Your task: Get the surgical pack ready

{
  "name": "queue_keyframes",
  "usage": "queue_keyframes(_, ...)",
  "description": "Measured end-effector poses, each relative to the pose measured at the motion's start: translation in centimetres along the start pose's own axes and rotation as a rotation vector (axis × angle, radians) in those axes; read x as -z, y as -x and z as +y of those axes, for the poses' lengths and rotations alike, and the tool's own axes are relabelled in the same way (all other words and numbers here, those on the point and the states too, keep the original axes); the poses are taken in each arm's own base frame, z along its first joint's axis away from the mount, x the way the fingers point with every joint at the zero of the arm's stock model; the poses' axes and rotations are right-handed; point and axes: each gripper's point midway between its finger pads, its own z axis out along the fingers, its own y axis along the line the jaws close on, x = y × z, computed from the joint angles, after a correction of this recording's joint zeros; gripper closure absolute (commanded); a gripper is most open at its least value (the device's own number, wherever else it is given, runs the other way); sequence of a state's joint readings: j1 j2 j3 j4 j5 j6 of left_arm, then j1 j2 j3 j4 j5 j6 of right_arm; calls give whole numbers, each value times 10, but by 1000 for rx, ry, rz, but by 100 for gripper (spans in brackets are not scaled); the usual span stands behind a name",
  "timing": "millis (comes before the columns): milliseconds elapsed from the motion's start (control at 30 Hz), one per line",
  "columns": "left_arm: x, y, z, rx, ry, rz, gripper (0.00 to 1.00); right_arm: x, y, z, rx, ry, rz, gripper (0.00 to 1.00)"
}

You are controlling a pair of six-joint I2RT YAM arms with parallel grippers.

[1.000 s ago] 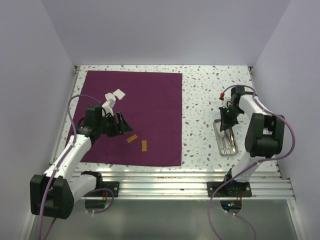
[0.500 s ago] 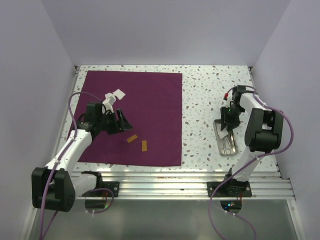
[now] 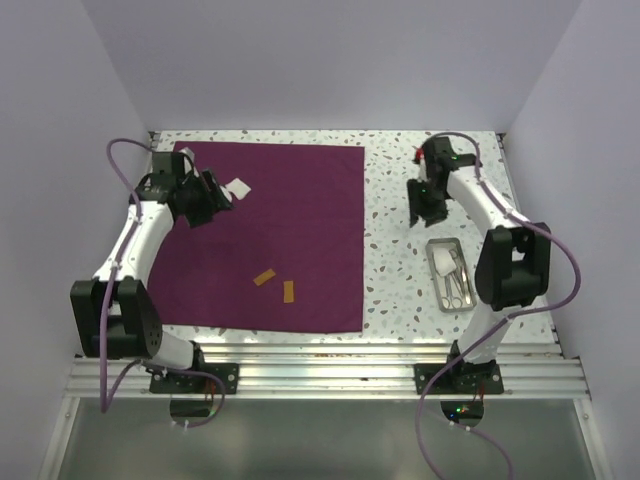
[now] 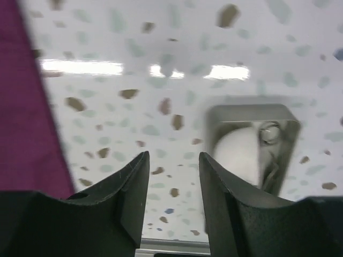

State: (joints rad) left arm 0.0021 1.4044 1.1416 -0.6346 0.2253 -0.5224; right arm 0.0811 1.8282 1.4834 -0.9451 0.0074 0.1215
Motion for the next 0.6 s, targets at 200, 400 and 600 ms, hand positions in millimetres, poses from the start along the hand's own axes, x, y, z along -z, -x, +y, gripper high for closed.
queue_keyframes(200,-41,57,34,84,98,-36,39,45,7,99,134,208,-119,53)
queue_keyframes(400,-107,70,63,88,132,-6,47,60,2,116,132,304,-141,53)
queue_keyframes(600,-151,83,95,71,134,4,49,44,-23,114,128,325,-57,54)
